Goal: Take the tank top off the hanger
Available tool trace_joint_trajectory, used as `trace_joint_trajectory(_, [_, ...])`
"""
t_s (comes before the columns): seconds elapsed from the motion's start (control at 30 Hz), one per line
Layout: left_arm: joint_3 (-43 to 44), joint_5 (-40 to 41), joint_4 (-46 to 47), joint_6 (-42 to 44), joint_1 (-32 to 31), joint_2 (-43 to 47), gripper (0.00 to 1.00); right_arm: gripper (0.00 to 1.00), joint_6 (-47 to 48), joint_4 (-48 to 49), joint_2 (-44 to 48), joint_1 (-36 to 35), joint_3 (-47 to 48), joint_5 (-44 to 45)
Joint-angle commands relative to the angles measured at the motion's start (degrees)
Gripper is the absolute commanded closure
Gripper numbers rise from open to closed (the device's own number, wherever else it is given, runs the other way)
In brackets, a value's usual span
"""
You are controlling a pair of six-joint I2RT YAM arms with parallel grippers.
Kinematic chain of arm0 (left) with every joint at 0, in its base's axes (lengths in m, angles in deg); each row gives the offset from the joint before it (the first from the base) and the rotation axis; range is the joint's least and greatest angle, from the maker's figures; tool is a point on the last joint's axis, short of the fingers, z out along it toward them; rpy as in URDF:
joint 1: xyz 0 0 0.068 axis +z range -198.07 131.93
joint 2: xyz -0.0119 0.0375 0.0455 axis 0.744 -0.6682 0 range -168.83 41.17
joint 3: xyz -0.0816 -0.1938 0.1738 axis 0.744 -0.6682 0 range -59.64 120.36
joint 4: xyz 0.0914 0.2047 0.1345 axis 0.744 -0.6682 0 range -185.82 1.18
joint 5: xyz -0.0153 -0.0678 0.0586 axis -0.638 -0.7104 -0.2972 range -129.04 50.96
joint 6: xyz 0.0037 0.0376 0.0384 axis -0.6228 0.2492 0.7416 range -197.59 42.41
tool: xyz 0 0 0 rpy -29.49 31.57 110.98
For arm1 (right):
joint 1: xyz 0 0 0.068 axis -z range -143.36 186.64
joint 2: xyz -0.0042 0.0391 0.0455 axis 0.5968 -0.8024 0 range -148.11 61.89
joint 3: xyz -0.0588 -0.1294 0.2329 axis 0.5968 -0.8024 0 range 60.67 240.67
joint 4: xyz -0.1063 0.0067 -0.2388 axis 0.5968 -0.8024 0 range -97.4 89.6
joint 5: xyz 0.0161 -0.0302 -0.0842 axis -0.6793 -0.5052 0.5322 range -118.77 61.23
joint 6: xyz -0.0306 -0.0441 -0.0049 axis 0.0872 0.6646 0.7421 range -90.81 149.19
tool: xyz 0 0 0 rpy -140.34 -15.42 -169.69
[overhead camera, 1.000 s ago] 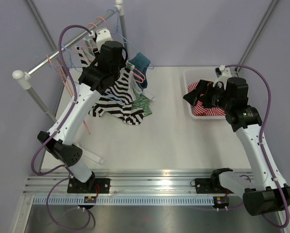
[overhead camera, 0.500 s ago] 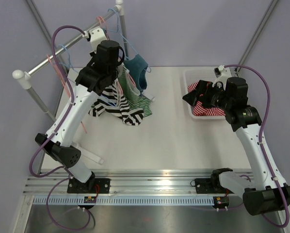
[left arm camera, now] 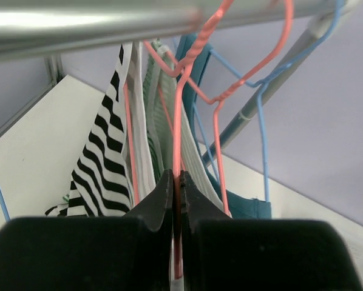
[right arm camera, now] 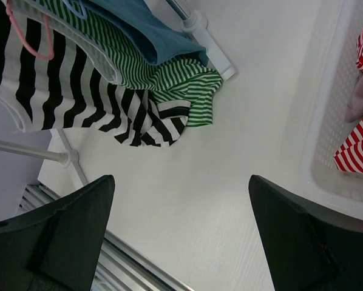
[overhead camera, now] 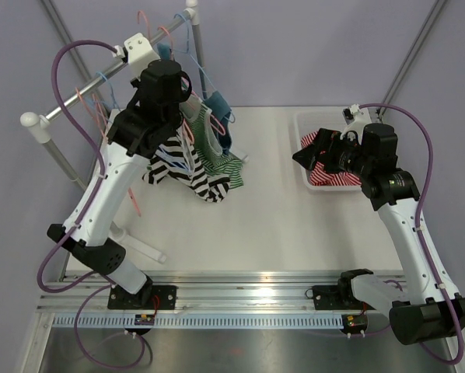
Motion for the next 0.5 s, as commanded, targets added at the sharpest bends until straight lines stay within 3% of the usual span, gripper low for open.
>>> trace_joint_trajectory(0.0, [4.96,4.99,4.64,1.69,-2.98,3.26,1.0,0.0,0.75,1.87,0.24,-0.12,1.52,-2.06])
trace_joint_trajectory(0.13, [5.23,6.65,5.79,4.06,-6.58,5.02,1.0,0.01,0.66,1.95,0.32,-0.21,1.52,-2.58])
trace_joint_trajectory(0.27, [0.05,11.23,10.79,8.02,-12.39,9.41,1.0,0.01,0.48,2.57,0.67,-0.21,1.43,-3.37])
trace_joint_trajectory(0.47, [-8.83,9.31,12.47,6.62,-19.6,19.17,1.0,0.01,0.04,3.18,0.76,-0.3,1.43,-4.95])
